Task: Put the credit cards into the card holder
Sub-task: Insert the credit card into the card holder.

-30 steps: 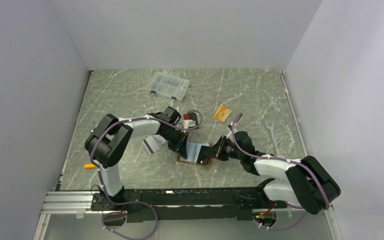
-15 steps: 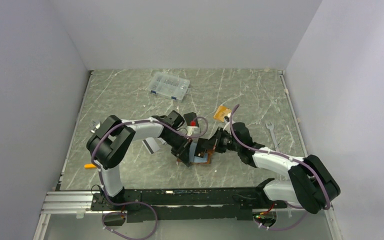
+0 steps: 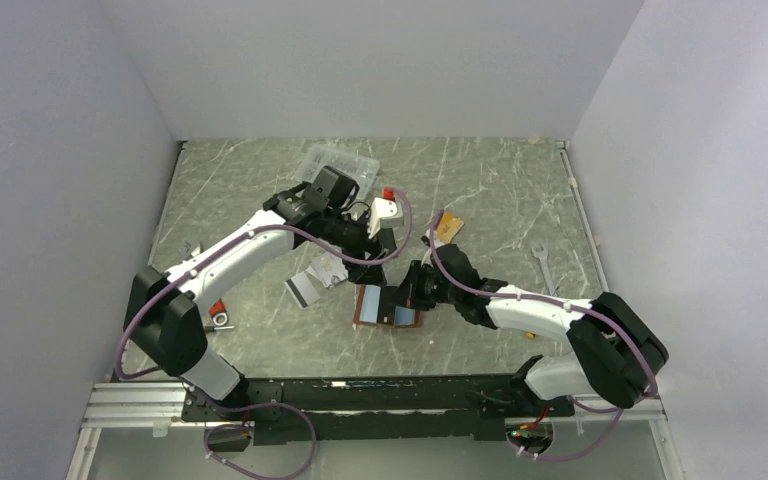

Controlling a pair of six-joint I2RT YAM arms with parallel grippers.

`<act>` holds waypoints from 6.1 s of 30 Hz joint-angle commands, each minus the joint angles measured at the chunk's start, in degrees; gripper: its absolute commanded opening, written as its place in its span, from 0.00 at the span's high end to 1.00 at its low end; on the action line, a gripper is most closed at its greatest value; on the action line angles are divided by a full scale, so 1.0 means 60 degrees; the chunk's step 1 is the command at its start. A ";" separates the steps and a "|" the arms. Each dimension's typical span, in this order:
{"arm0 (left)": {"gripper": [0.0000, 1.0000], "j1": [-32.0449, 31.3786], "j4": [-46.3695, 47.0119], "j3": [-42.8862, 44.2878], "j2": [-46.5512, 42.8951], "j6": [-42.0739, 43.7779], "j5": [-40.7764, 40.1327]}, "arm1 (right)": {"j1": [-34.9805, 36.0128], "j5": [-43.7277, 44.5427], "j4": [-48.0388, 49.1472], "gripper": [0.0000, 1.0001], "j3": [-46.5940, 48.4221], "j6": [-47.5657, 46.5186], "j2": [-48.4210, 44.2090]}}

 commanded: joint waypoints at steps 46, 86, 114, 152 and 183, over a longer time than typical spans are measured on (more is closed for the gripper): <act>0.47 -0.1629 0.5437 -0.5637 -0.0782 0.5206 -0.3458 | -0.0460 0.1093 -0.0281 1.00 -0.0134 -0.1016 -0.0511; 0.49 -0.2317 0.4512 -0.6205 -0.0395 0.9202 -0.5721 | -0.0192 0.1354 -0.0031 1.00 -0.0625 -0.1079 0.0093; 0.55 -0.3327 0.3027 -0.5712 0.0426 0.8735 -0.5347 | -0.0542 0.1113 -0.0848 1.00 -0.0202 -0.1684 -0.0212; 0.79 -0.3489 0.3652 -0.5843 0.0897 0.7988 -0.6060 | -0.0673 0.0463 -0.0678 0.82 -0.1018 -0.1514 -0.0270; 0.82 -0.3489 0.3341 -0.5581 0.0871 0.7625 -0.5925 | -0.1108 -0.0665 -0.1375 0.90 -0.0954 -0.0102 -0.1339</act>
